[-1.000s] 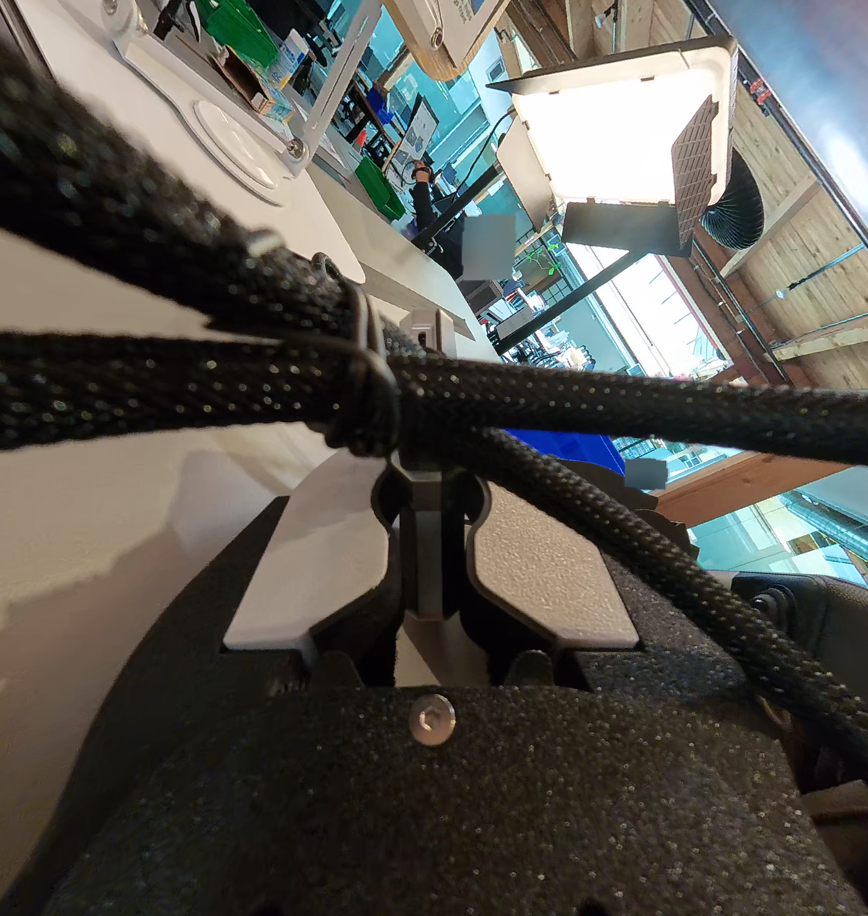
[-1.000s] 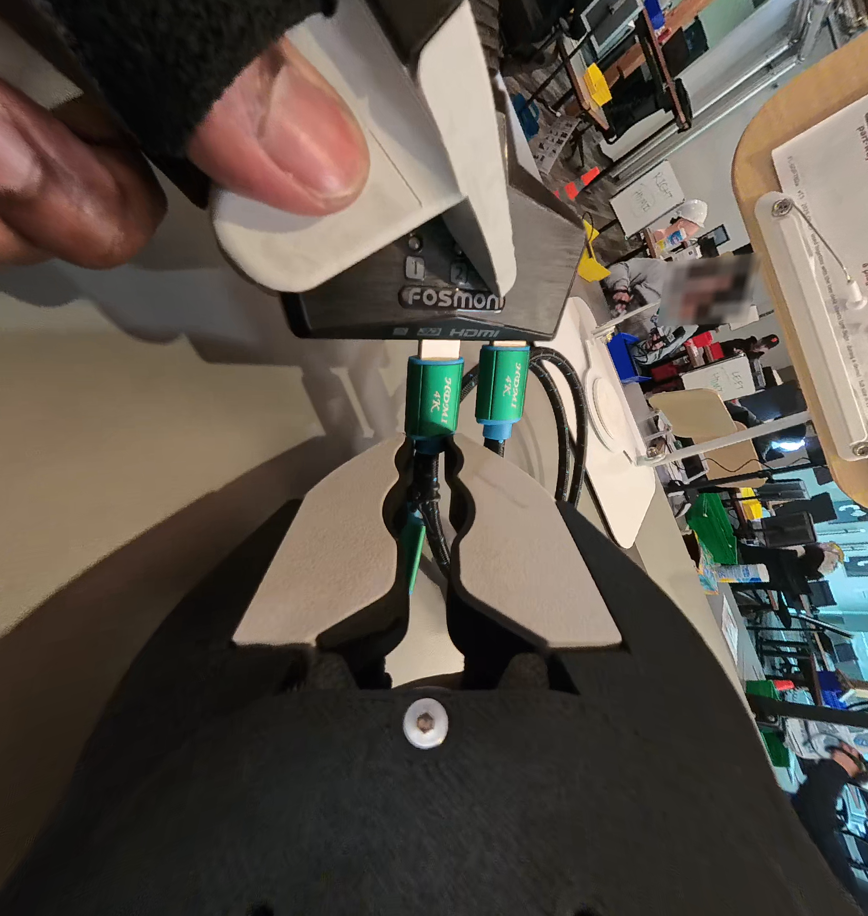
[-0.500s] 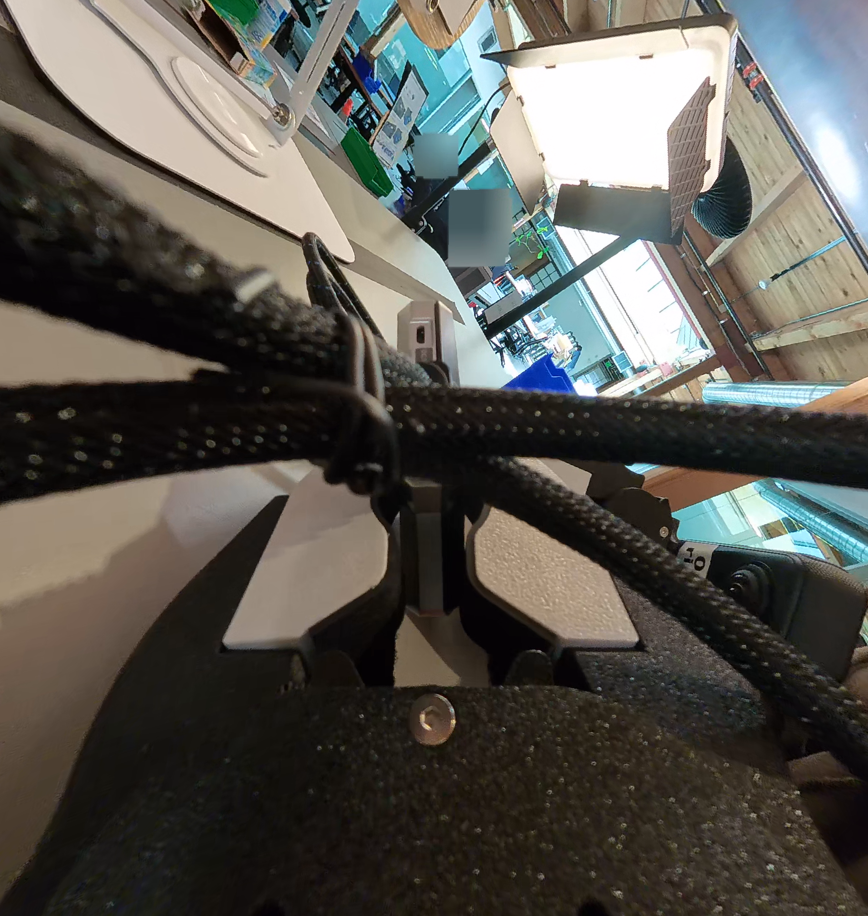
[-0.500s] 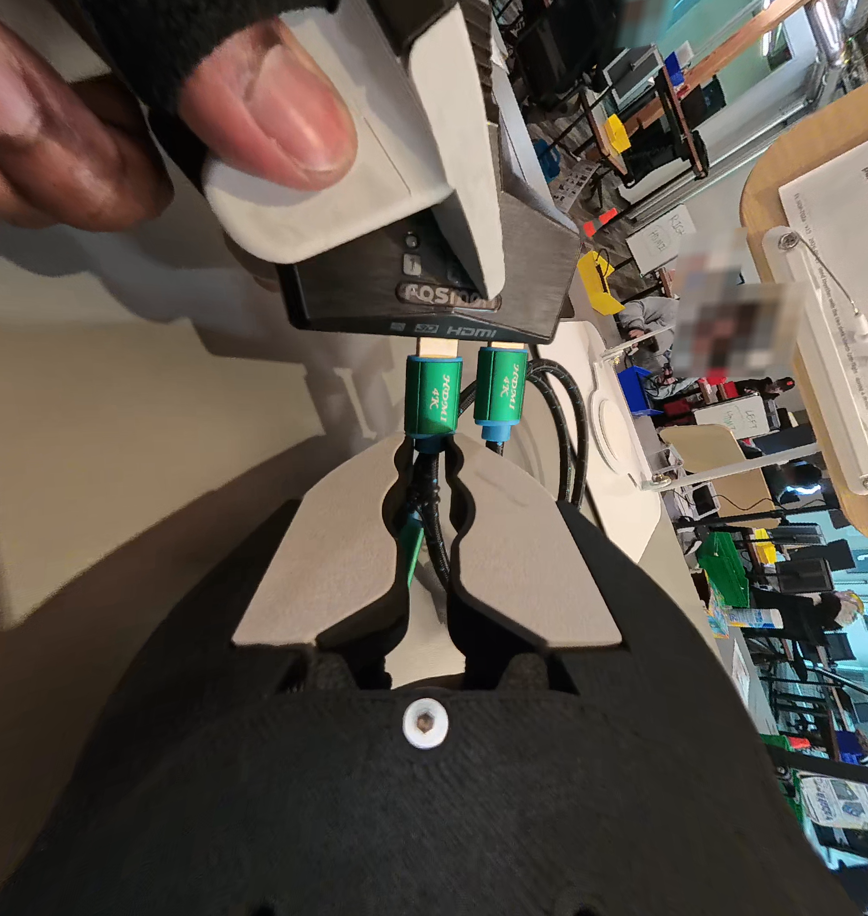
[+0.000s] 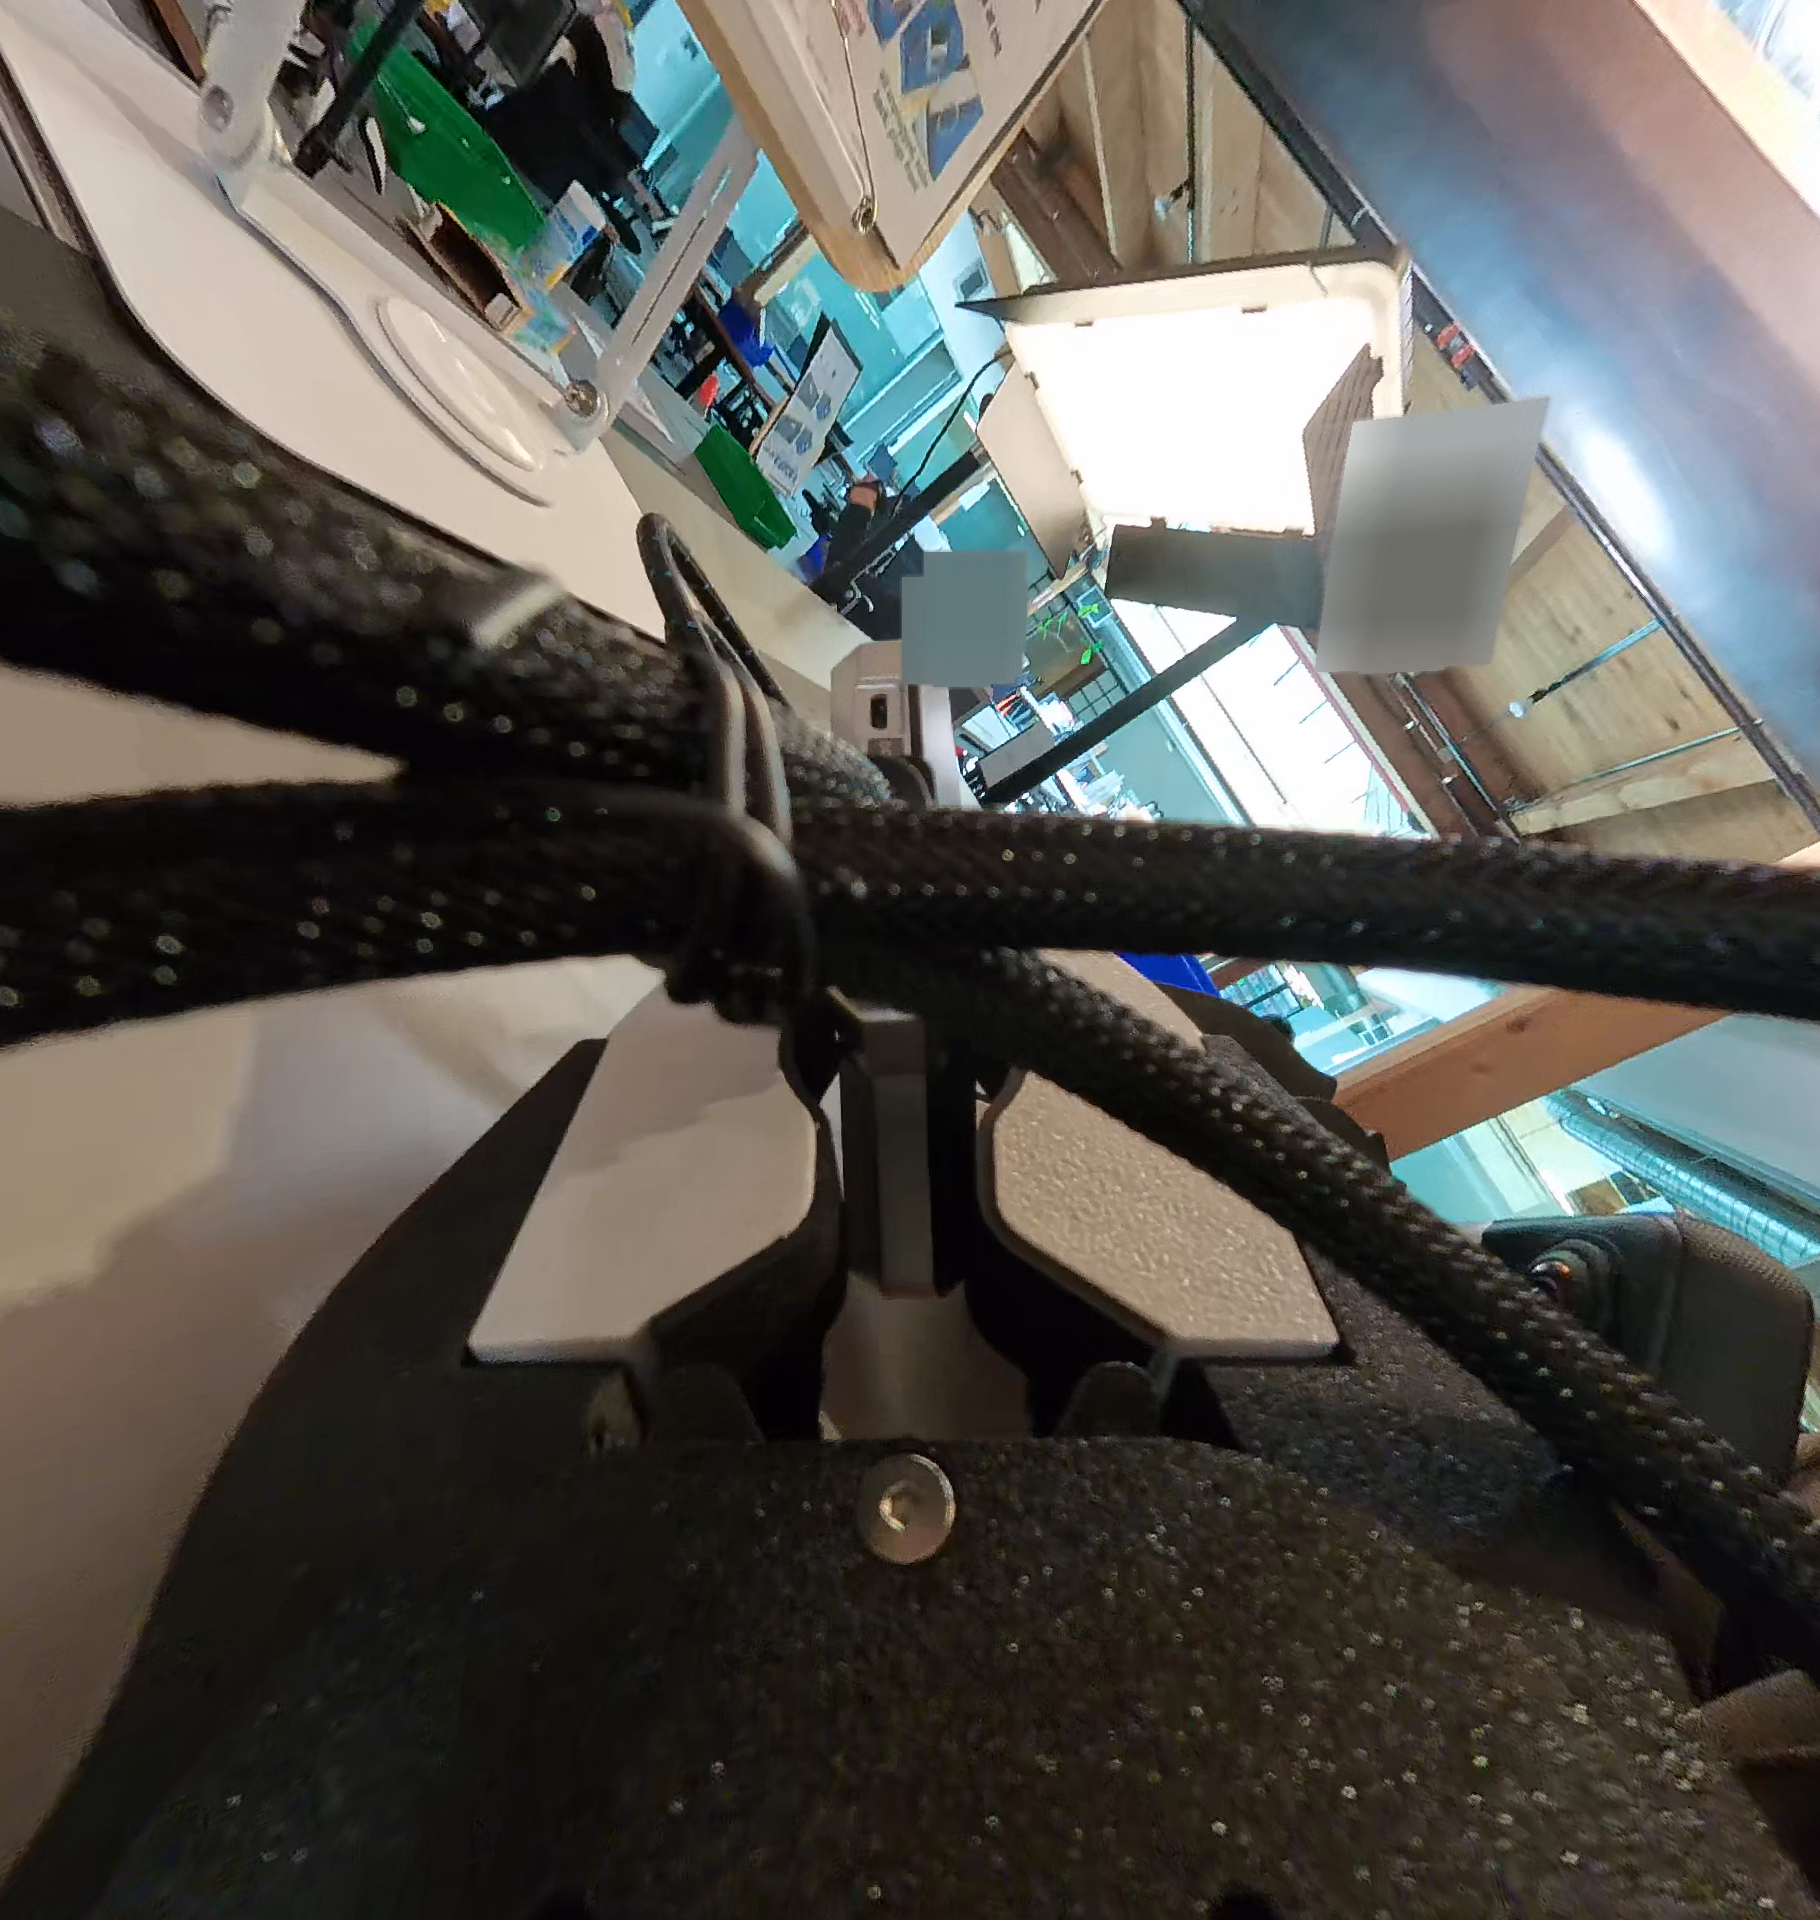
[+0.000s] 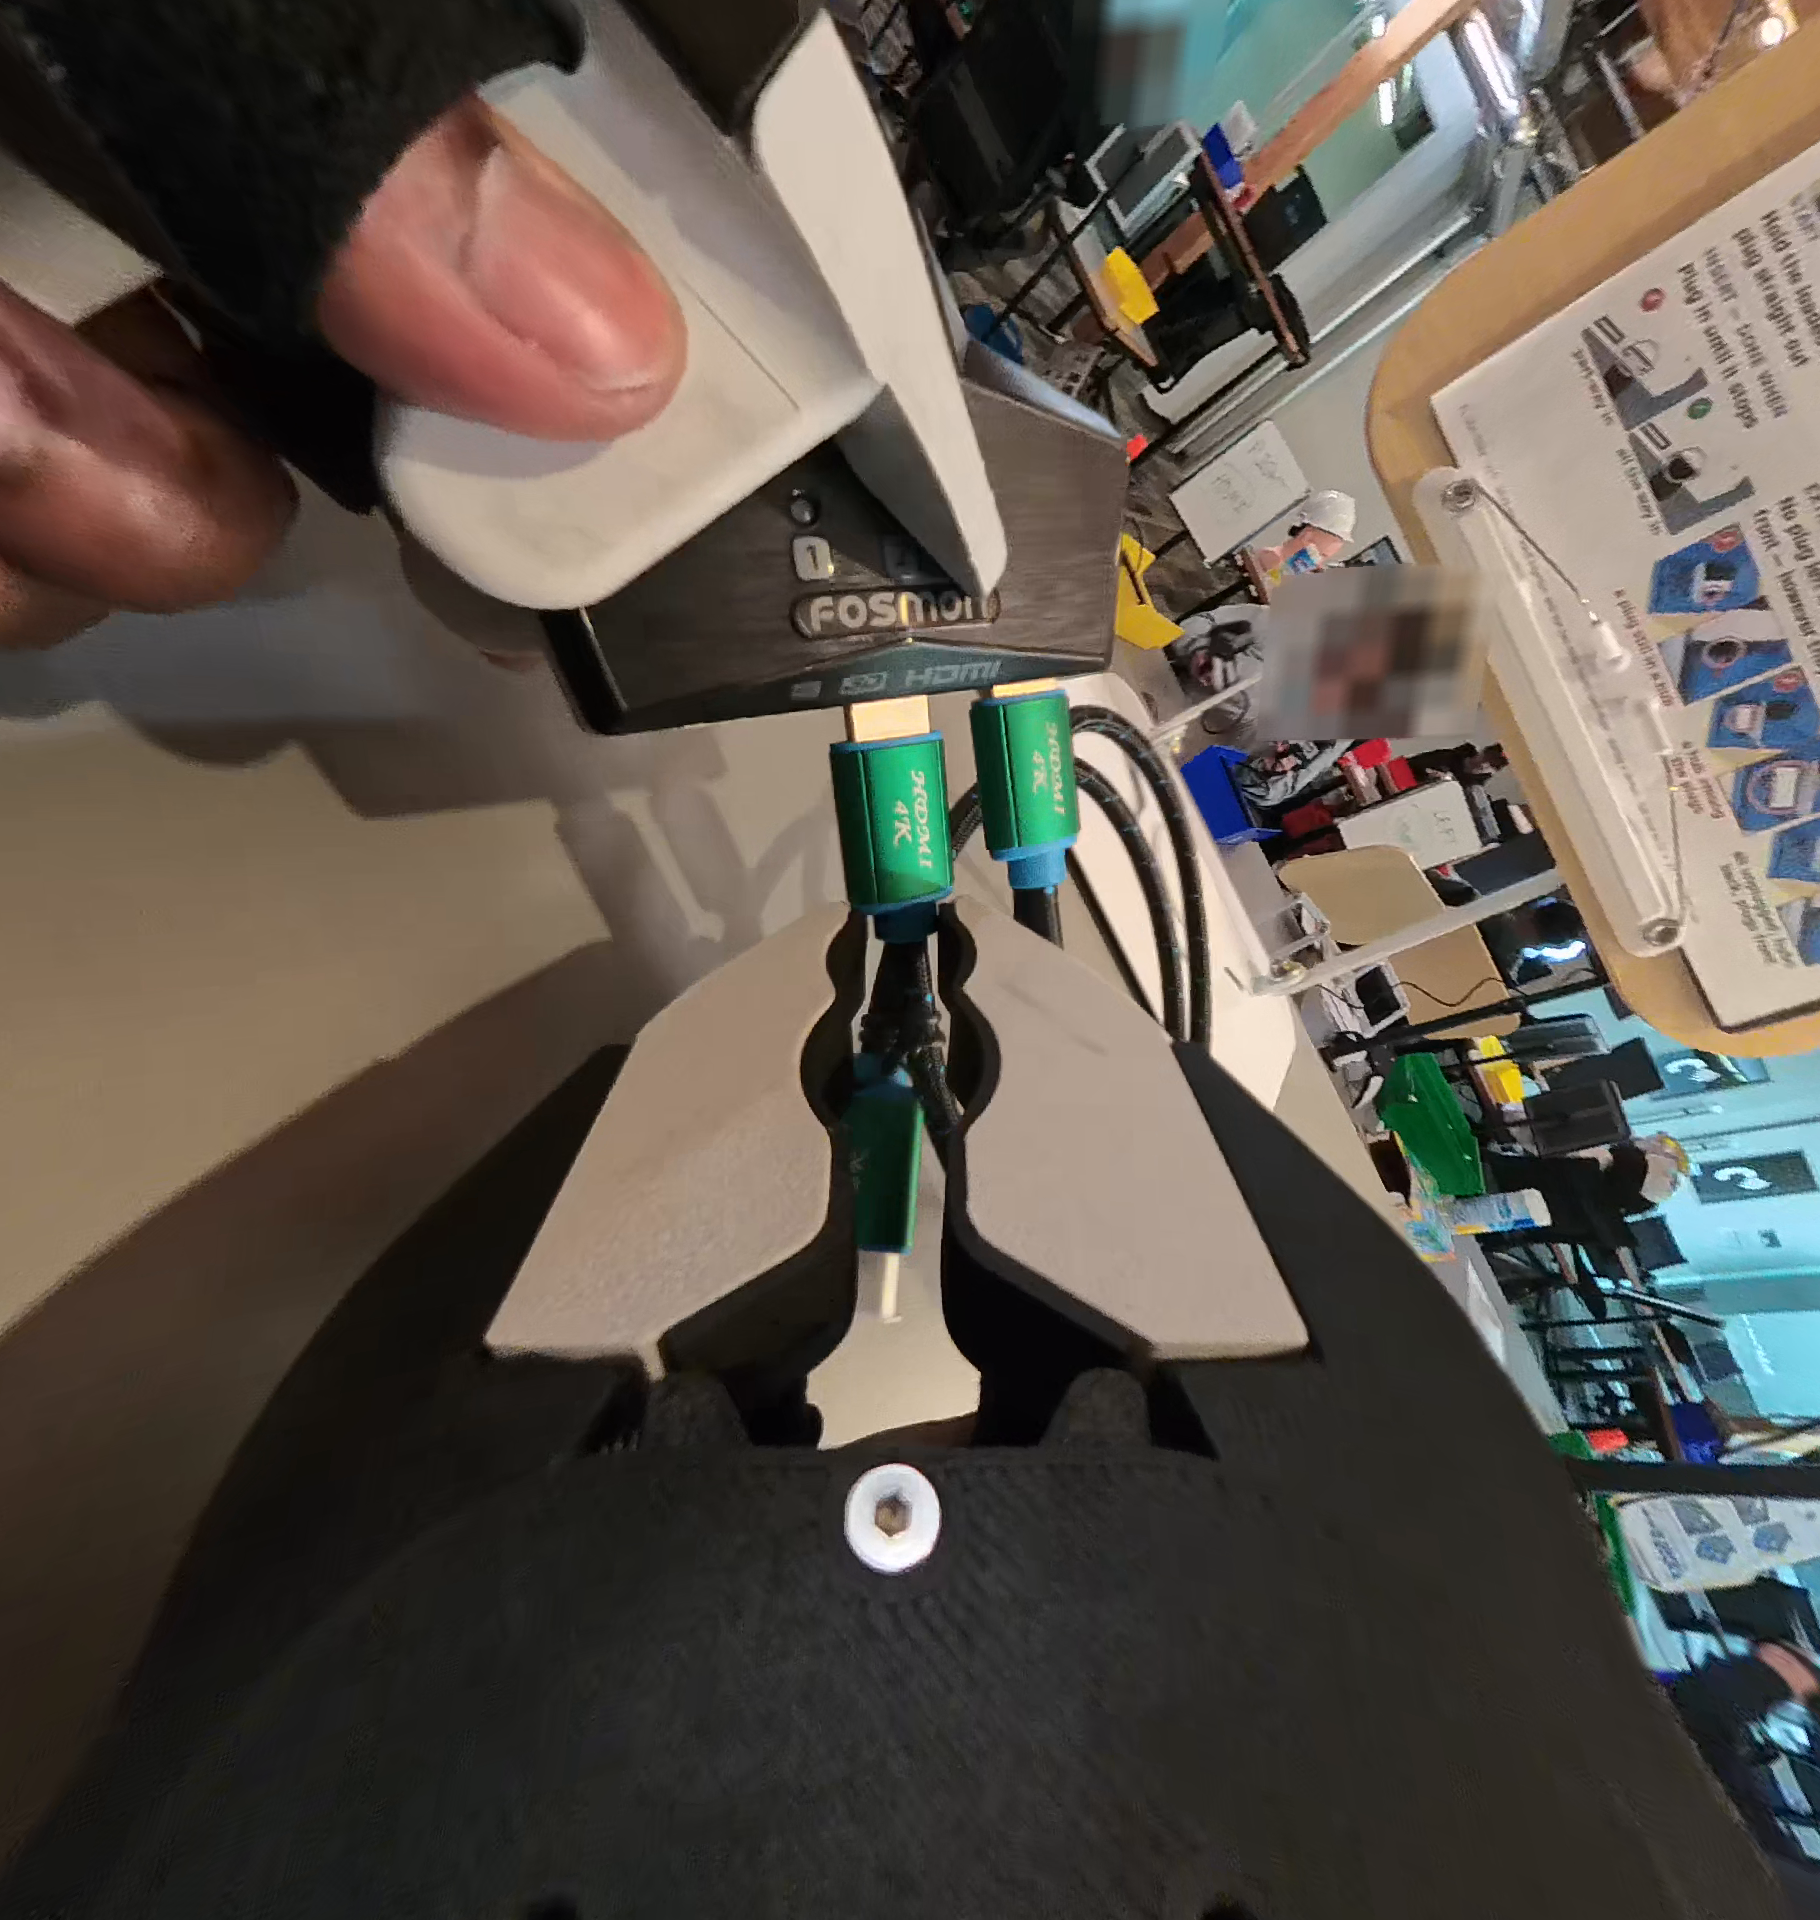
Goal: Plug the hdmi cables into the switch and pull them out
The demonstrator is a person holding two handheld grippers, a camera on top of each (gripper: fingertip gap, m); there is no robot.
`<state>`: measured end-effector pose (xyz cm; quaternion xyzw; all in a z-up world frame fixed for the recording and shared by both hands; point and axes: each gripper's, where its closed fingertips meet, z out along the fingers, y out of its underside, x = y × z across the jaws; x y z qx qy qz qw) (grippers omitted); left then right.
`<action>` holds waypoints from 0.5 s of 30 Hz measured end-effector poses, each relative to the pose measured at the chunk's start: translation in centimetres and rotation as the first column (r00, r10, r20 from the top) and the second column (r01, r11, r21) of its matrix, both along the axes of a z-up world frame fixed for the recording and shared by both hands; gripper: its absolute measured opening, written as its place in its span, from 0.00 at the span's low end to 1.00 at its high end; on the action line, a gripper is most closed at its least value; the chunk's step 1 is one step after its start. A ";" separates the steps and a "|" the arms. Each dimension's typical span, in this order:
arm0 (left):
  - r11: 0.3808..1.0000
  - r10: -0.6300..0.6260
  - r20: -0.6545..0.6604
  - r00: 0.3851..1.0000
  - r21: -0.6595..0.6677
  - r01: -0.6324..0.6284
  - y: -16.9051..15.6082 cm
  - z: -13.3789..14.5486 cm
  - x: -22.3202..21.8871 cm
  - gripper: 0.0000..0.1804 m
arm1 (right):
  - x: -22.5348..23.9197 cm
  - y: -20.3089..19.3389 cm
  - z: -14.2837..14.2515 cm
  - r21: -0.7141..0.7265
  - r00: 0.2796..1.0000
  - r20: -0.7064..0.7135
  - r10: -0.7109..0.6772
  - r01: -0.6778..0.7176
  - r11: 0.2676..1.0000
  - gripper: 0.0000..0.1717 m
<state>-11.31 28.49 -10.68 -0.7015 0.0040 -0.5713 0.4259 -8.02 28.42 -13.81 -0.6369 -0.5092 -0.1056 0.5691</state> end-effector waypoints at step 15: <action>0.983 0.165 0.171 0.971 0.053 -0.176 1.5 1.7 -2.8 0.13 | -0.9 -1.5 4.5 0.047 0.945 -0.326 -0.002 0.018 0.999 0.11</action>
